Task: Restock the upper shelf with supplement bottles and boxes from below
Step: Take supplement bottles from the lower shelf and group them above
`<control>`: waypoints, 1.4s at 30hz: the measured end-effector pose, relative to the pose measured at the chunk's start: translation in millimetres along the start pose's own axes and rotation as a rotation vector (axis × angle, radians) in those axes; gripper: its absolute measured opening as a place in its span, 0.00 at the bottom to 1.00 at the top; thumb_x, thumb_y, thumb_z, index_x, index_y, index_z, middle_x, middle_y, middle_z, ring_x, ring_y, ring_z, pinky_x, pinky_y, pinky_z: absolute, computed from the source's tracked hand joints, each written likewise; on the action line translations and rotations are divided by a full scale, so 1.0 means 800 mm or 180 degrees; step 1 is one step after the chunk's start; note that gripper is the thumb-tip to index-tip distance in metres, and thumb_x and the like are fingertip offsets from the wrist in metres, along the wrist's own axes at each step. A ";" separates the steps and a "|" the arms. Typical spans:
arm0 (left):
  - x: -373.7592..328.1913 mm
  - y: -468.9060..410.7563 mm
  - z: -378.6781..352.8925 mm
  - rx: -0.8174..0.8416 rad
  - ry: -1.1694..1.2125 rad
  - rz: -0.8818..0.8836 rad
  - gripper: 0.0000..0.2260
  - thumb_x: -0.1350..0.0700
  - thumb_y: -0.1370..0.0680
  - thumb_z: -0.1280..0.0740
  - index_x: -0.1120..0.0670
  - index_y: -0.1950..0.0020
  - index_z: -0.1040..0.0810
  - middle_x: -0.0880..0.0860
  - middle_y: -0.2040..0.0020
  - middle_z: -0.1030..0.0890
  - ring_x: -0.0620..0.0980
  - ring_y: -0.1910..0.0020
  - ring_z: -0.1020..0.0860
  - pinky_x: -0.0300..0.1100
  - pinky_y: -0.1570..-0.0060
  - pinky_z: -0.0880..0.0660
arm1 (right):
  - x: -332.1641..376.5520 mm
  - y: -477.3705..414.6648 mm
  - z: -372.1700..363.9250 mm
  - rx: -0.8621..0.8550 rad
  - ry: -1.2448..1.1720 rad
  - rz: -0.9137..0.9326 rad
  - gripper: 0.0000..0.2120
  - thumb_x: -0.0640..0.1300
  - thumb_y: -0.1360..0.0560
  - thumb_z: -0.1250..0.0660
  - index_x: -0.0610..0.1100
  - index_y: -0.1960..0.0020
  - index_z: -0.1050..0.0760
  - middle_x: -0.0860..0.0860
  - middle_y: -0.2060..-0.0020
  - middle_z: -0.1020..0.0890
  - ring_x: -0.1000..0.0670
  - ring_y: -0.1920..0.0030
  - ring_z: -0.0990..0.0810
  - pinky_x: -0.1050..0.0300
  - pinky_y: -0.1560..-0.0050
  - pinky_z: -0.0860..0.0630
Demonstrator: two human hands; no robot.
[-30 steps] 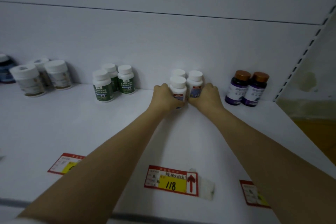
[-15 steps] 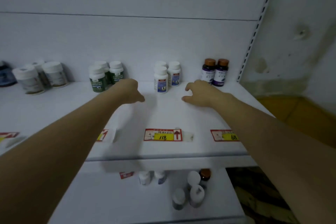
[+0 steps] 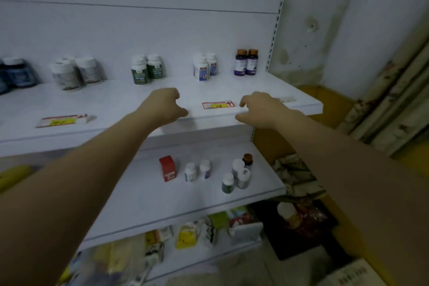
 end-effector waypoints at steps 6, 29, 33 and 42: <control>-0.003 0.066 -0.042 0.0112 0.0384 -0.0317 0.22 0.53 0.25 0.31 0.57 0.33 0.29 0.58 0.38 0.24 0.56 0.42 0.24 0.43 0.46 0.30 | -0.001 0.072 -0.035 0.0155 -0.0132 -0.0284 0.19 0.52 0.25 0.36 0.41 0.40 0.27 0.43 0.45 0.24 0.44 0.47 0.24 0.49 0.48 0.23; -0.023 -0.030 -0.378 0.1165 0.0371 0.0449 0.28 0.59 0.26 0.31 0.58 0.28 0.36 0.61 0.31 0.33 0.58 0.34 0.30 0.44 0.36 0.34 | -0.153 -0.044 -0.309 0.0937 -0.0631 -0.0251 0.25 0.48 0.22 0.38 0.44 0.28 0.40 0.41 0.36 0.31 0.40 0.37 0.29 0.48 0.39 0.29; -0.013 -0.053 -0.421 0.1224 0.0351 0.0467 0.27 0.63 0.28 0.30 0.60 0.31 0.34 0.62 0.32 0.32 0.61 0.36 0.29 0.47 0.37 0.33 | -0.163 -0.071 -0.357 0.1022 -0.0747 -0.0253 0.28 0.49 0.25 0.34 0.45 0.28 0.40 0.41 0.38 0.29 0.41 0.40 0.26 0.48 0.40 0.26; 0.013 -0.113 -0.514 0.1379 0.0616 0.0328 0.37 0.63 0.29 0.28 0.57 0.25 0.42 0.57 0.26 0.38 0.54 0.28 0.37 0.40 0.31 0.41 | -0.162 -0.131 -0.448 0.1044 -0.1435 -0.0431 0.28 0.46 0.29 0.28 0.44 0.32 0.36 0.46 0.37 0.27 0.43 0.39 0.26 0.49 0.40 0.28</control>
Point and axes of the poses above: each hand's wrist, its own y-axis away from the middle knuckle, its own z-axis out of the back of the hand, x = y × z, the point moved 1 cm from there along -y, towards the middle knuckle
